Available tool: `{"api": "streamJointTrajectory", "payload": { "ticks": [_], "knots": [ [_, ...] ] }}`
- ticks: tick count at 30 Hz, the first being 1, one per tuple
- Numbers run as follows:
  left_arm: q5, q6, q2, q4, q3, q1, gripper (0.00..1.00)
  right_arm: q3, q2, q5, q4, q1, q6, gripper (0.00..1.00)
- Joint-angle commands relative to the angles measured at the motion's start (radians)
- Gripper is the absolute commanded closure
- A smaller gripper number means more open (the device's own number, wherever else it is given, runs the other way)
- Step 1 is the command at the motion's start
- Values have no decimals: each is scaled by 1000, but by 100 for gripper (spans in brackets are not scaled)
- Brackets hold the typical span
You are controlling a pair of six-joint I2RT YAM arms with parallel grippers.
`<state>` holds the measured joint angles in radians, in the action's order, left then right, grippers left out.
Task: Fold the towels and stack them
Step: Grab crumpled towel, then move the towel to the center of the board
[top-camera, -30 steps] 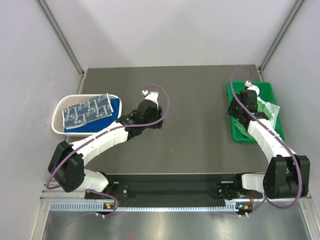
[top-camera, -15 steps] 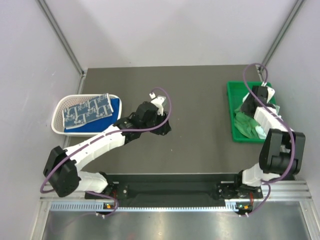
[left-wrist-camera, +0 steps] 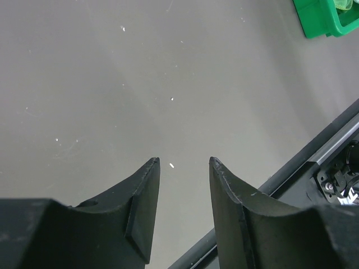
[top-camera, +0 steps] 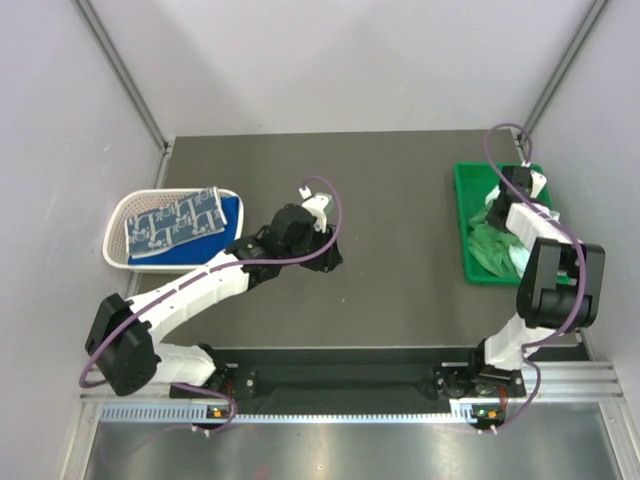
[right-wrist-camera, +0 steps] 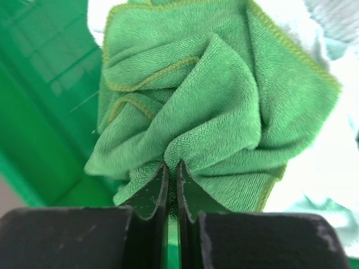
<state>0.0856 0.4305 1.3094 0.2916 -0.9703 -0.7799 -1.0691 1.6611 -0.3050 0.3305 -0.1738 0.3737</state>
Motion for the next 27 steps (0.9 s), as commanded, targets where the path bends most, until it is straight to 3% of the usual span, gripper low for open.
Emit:
{"api": "streamJointTrajectory", "payload": {
  "ticks": [1, 6, 10, 11, 18, 22, 27],
  "knots": [
    [-20, -16, -35, -40, -2, -2, 55, -75, -139, 9, 33, -10, -4, 100],
    [-55, -24, -39, -12, -34, -1, 55, -167, -277, 18, 103, 43, -15, 100],
    [-117, -27, -56, -12, -45, -1, 55, -259, -354, -21, 149, 167, -28, 100],
    [-142, -29, -67, -12, -53, -1, 55, -281, -356, -40, 172, 265, -32, 100],
    [-260, -55, -111, 66, -133, 31, 54, -433, -347, -54, 191, 572, -35, 100],
    [-319, -35, -159, 96, -150, 59, 53, -434, -302, -51, 177, 727, -39, 100],
    [-411, 7, -209, 139, -124, 114, 52, -286, -278, -20, 81, 959, -15, 100]
  ]
}}
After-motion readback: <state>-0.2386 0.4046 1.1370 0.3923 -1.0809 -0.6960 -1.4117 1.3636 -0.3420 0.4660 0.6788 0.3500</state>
